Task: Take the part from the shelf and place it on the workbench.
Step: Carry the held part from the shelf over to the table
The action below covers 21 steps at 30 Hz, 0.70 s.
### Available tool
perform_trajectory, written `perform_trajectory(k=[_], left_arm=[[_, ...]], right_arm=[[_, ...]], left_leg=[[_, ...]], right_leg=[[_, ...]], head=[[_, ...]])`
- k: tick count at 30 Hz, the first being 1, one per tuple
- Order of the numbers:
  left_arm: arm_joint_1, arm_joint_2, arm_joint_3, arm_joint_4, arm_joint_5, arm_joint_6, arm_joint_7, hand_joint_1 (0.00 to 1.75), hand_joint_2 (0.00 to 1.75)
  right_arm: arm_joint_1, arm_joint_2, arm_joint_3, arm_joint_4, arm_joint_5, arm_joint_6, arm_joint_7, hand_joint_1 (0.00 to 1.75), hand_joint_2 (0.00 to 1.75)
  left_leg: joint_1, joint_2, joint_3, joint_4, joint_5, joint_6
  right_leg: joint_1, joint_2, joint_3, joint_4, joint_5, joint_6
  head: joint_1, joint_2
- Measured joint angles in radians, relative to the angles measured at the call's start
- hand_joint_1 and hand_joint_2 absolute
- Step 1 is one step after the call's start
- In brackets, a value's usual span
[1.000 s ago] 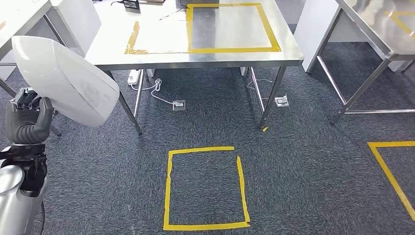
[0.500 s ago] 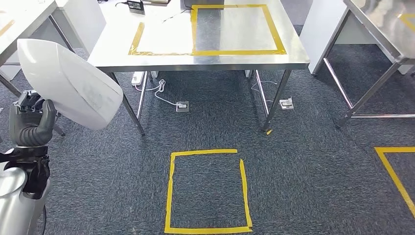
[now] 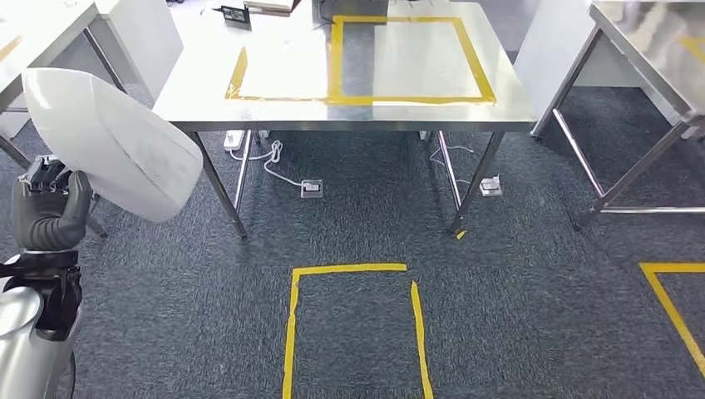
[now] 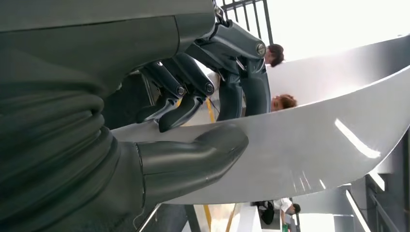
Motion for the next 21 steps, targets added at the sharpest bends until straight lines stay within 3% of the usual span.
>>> perform_trajectory(k=[2, 5, 6, 7, 10, 12, 16, 18, 20, 21], left_arm=[[-0.002, 0.000, 0.000, -0.002, 0.000, 0.000, 0.000, 1.75, 1.75], [0.002, 0.000, 0.000, -0.002, 0.000, 0.001, -0.001, 1.75, 1.75], [0.005, 0.000, 0.000, -0.002, 0.000, 0.001, -0.001, 1.75, 1.75], [0.008, 0.000, 0.000, -0.002, 0.000, 0.001, -0.001, 1.75, 1.75], [0.010, -0.001, 0.000, -0.002, 0.000, 0.002, -0.001, 1.75, 1.75], [0.011, -0.002, 0.000, -0.001, -0.001, 0.003, 0.000, 1.75, 1.75], [0.009, -0.005, -0.003, -0.001, -0.012, 0.006, 0.003, 1.75, 1.75], [0.004, -0.007, -0.005, -0.001, -0.016, 0.008, 0.004, 1.75, 1.75], [0.001, -0.009, -0.007, 0.001, -0.019, 0.009, 0.007, 1.75, 1.75], [0.002, -0.011, -0.008, 0.002, -0.020, 0.009, 0.008, 1.75, 1.75]], right_arm=[[-0.002, 0.000, 0.000, 0.000, 0.001, 0.003, 0.000, 0.00, 0.00], [-0.002, -0.001, 0.000, 0.000, 0.004, 0.005, 0.002, 0.00, 0.00], [0.000, -0.001, 0.000, 0.000, 0.005, 0.005, 0.003, 0.00, 0.00], [0.002, -0.001, 0.000, 0.001, 0.006, 0.005, 0.003, 0.00, 0.00], [0.005, -0.003, 0.000, 0.001, 0.006, 0.005, 0.003, 0.00, 0.00], [0.005, -0.005, 0.000, 0.001, 0.006, 0.003, 0.004, 0.00, 0.00], [0.006, -0.005, 0.000, 0.002, 0.007, -0.004, 0.006, 0.00, 0.00], [0.005, -0.004, 0.000, 0.002, 0.007, -0.005, 0.006, 0.00, 0.00], [0.004, -0.004, 0.000, 0.002, 0.006, -0.005, 0.006, 0.00, 0.00], [0.005, -0.003, 0.000, 0.002, 0.006, -0.005, 0.006, 0.00, 0.00]], left_leg=[[0.000, -0.003, 0.015, -0.002, -0.008, 0.015], [-0.006, -0.004, 0.031, -0.003, -0.025, 0.028], [-0.008, -0.006, 0.038, -0.003, -0.032, 0.029], [-0.010, -0.008, 0.048, -0.003, -0.040, 0.029], [-0.015, -0.011, 0.078, -0.002, -0.065, 0.024], [-0.017, -0.013, 0.086, -0.003, -0.077, 0.016], [-0.018, -0.012, 0.086, 0.032, -0.077, -0.006], [-0.015, -0.007, 0.034, 0.122, -0.091, -0.018], [-0.009, -0.006, -0.044, 0.226, -0.134, -0.028], [-0.006, -0.005, -0.074, 0.252, -0.153, -0.031]], right_leg=[[-0.002, 0.001, -0.032, 0.062, -0.022, 0.006], [0.002, 0.002, -0.155, 0.241, -0.080, 0.008], [0.003, 0.002, -0.187, 0.269, -0.081, 0.006], [0.004, 0.002, -0.201, 0.262, -0.063, 0.002], [0.014, 0.003, -0.164, 0.090, 0.065, -0.020], [0.023, 0.004, -0.142, 0.014, 0.097, -0.030], [0.017, 0.003, -0.106, -0.012, 0.093, -0.045], [0.012, 0.003, -0.082, -0.018, 0.084, -0.053], [0.009, 0.004, -0.063, -0.019, 0.068, -0.054], [0.008, 0.005, -0.053, -0.019, 0.059, -0.053]], head=[[0.002, 0.000], [0.004, 0.000], [0.004, 0.000], [0.004, 0.000], [0.004, 0.000], [0.004, 0.000], [0.003, 0.000], [0.000, 0.000], [-0.001, 0.000], [-0.002, 0.000]])
